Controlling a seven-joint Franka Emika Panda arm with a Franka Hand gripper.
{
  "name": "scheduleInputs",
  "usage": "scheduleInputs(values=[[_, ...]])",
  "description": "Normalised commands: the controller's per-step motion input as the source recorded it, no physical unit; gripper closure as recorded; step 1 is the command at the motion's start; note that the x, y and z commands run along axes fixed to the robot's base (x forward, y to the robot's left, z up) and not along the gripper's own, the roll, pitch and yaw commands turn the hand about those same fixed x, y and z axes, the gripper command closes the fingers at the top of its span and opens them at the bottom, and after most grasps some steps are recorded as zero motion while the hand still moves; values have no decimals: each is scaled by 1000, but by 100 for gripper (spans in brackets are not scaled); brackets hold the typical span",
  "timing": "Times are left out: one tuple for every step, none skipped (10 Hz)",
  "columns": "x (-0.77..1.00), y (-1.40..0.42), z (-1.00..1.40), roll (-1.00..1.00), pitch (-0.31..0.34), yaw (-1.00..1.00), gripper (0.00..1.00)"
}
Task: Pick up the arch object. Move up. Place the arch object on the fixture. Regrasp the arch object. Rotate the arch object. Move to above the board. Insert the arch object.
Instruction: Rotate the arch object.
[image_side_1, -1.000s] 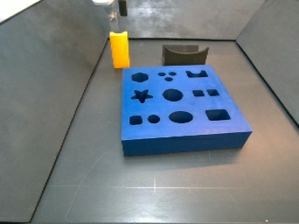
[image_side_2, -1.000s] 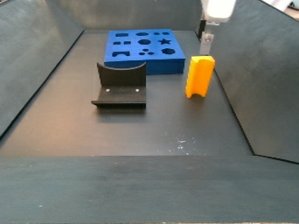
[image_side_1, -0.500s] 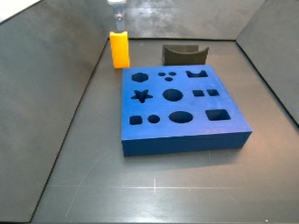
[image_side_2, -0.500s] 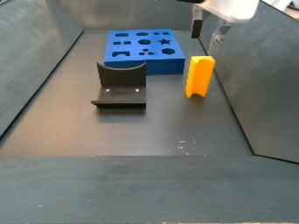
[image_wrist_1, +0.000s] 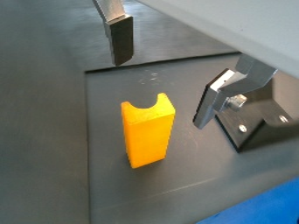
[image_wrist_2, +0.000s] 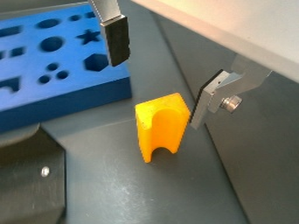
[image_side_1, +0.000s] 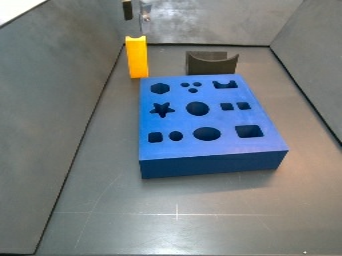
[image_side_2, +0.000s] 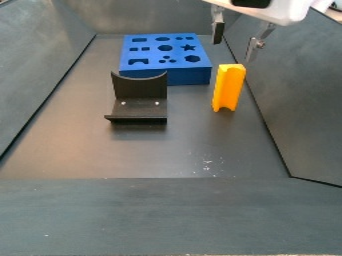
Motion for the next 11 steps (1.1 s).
scheduleInputs(values=[[20,-5,-7,0,-5,1000,0],[20,-5,-7,0,-5,1000,0],[20,-5,-7,0,-6,1000,0],[20,-5,-7,1,-6,1000,0],[21,-5,-7,1,-7,1000,0],[21,-5,-7,1,-8,1000,0],[21,-6,-7,1,-8,1000,0],[21,-5,-7,1,-10,1000,0],[21,-6,-7,1,-11,1000,0],[21,-6,-7,1,-13,1000,0],[21,-6,-7,1,-16,1000,0]])
